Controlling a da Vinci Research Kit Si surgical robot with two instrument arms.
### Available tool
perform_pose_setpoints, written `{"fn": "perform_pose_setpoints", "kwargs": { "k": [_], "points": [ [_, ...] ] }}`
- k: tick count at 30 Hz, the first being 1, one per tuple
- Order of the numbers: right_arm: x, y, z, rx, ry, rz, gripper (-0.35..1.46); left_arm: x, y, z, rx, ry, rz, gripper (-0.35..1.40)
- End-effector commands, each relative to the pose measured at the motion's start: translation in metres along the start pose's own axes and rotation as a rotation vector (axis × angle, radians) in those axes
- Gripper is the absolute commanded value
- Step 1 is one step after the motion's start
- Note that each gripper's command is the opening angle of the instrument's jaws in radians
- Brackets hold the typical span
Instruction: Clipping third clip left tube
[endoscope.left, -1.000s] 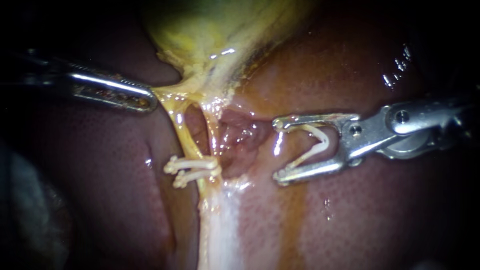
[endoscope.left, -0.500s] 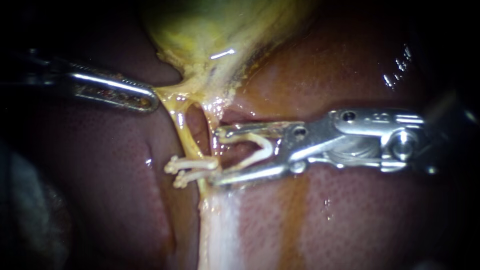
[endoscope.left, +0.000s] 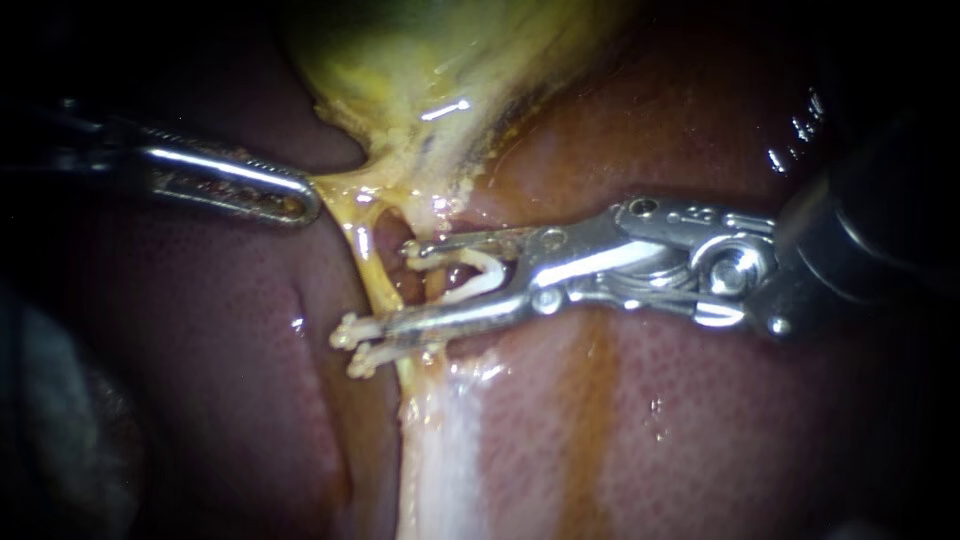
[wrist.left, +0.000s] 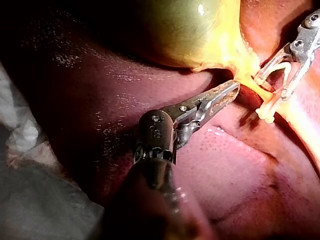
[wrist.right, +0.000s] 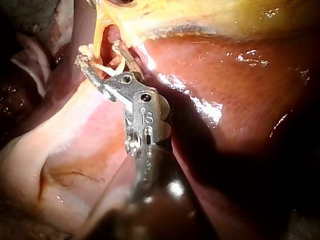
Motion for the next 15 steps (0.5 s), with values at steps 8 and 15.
{"fn": "perform_pose_setpoints", "kwargs": {
  "k": [8,15],
  "points": [
    [0.0002,0.001,0.001,0.015,0.031,0.015,0.46,0.0,0.0,0.0,0.0,0.0,0.0,-0.35],
    [0.0012,0.0012,0.0033,0.05,0.069,0.052,0.46,-0.0001,0.0,0.0,0.0,0.0,0.0,-0.35]
  ]
}}
